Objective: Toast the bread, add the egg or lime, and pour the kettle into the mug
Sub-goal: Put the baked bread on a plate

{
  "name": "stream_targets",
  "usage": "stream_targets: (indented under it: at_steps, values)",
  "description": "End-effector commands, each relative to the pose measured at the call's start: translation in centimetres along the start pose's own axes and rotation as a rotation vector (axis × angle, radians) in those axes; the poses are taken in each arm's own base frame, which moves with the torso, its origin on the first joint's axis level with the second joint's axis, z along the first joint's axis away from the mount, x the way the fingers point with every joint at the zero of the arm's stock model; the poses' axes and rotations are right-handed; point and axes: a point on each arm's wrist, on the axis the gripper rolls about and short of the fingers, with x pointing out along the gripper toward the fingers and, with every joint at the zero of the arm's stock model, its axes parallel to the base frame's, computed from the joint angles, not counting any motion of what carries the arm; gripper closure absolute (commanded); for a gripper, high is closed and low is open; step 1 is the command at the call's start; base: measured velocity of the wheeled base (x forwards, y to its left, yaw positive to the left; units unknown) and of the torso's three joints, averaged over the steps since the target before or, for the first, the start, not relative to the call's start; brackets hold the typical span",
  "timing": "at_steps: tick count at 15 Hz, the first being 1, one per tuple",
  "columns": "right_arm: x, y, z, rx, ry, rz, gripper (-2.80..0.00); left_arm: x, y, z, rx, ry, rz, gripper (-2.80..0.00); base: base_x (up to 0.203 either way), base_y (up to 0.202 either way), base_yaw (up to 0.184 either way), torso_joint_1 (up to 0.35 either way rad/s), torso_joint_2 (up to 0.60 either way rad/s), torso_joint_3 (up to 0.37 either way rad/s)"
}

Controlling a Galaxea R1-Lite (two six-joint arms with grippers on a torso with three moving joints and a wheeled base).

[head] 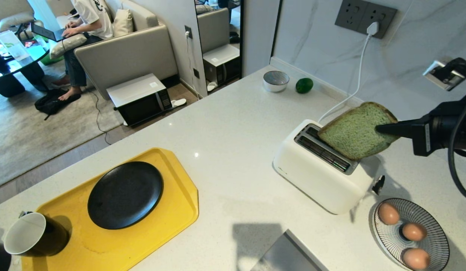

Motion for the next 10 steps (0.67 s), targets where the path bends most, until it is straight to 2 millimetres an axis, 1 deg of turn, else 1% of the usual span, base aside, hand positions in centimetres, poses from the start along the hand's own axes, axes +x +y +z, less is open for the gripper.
stream_targets:
  at_steps: [1, 4, 7, 10]
  values:
    - [-4.5, 1.0, 0.4, 0.003, -0.097, -0.04, 0.0, 0.0, 0.0, 0.0, 0.0, 0.0, 0.0, 0.0, 0.0, 0.0, 0.0, 0.0, 0.0, 0.0]
    - [-7.7, 1.7, 0.6, 0.021, -0.165, -0.134, 0.0, 0.0, 0.0, 0.0, 0.0, 0.0, 0.0, 0.0, 0.0, 0.0, 0.0, 0.0, 0.0, 0.0]
    - [-10.8, 2.7, 0.2, 0.017, -0.204, -0.186, 0.0, 0.0, 0.0, 0.0, 0.0, 0.0, 0.0, 0.0, 0.0, 0.0, 0.0, 0.0, 0.0, 0.0]
    - [-13.2, 3.3, -0.2, 0.048, -0.231, -0.262, 0.0, 0.0, 0.0, 0.0, 0.0, 0.0, 0.0, 0.0, 0.0, 0.0, 0.0, 0.0, 0.0, 0.0]
